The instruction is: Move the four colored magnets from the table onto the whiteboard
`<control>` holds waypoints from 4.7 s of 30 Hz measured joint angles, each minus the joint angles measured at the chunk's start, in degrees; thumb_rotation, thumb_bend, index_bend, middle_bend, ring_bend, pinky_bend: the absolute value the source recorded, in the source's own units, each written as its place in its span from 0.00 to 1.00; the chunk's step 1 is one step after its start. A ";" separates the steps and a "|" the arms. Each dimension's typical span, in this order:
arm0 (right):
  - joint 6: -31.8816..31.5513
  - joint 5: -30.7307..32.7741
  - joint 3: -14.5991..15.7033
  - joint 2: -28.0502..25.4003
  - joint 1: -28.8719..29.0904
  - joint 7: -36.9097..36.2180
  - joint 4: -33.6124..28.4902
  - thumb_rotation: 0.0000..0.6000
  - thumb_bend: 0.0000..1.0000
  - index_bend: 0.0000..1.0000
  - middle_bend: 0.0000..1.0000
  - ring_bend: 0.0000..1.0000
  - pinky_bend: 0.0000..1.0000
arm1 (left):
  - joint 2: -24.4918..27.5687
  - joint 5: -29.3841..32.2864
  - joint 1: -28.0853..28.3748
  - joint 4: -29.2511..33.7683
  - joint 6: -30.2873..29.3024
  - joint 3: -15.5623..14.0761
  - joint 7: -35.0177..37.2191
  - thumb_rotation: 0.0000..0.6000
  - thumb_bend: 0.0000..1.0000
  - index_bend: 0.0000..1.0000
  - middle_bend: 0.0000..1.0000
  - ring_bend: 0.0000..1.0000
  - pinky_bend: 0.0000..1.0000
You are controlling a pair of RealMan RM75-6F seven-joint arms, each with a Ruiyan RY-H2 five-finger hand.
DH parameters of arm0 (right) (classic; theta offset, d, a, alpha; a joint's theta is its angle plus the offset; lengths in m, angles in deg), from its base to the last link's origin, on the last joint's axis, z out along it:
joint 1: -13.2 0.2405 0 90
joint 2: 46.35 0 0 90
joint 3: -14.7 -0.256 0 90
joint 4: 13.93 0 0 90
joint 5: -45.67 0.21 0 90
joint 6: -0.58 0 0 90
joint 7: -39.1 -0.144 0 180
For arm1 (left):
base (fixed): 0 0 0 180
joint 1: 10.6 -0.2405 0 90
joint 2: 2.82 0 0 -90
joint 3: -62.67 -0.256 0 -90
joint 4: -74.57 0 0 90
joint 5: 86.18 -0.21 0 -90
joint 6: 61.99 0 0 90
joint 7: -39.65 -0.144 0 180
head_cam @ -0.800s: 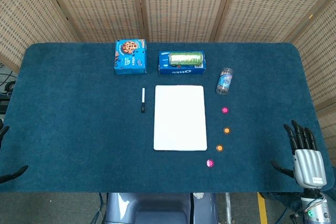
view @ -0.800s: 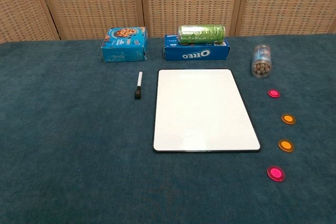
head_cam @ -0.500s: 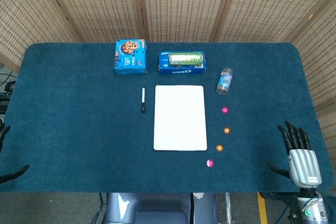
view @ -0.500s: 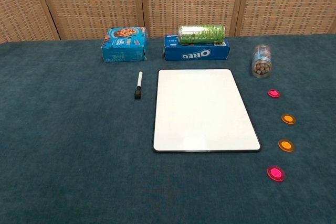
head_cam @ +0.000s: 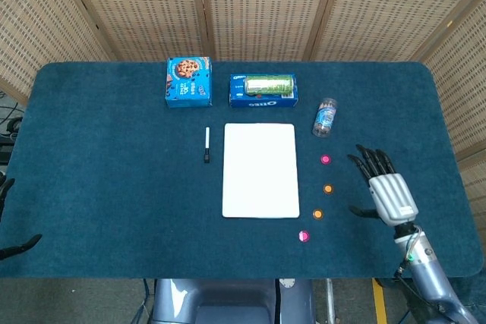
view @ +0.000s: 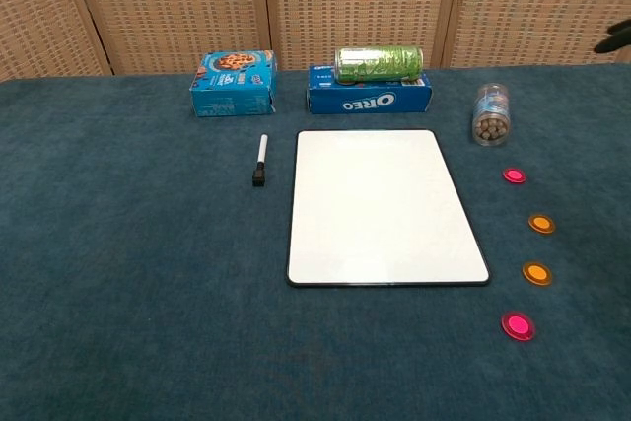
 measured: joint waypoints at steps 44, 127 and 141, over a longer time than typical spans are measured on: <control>27.68 45.23 0.48 17.32 29.11 23.00 27.44 1.00 0.36 0.37 1.00 1.00 1.00 | -1.18 5.83 2.99 -0.42 6.14 1.47 -2.71 1.00 0.00 0.00 0.00 0.00 0.00; 18.55 44.42 -8.32 15.92 38.02 34.20 6.97 1.00 0.39 0.56 1.00 1.00 1.00 | -1.72 7.05 4.27 -1.49 8.64 1.31 -2.25 1.00 0.00 0.00 0.00 0.00 0.00; 10.11 55.15 -4.95 25.82 46.22 44.73 5.88 1.00 0.40 0.56 1.00 1.00 1.00 | -1.76 6.73 4.70 -2.16 9.70 1.02 -1.29 1.00 0.00 0.00 0.00 0.00 0.00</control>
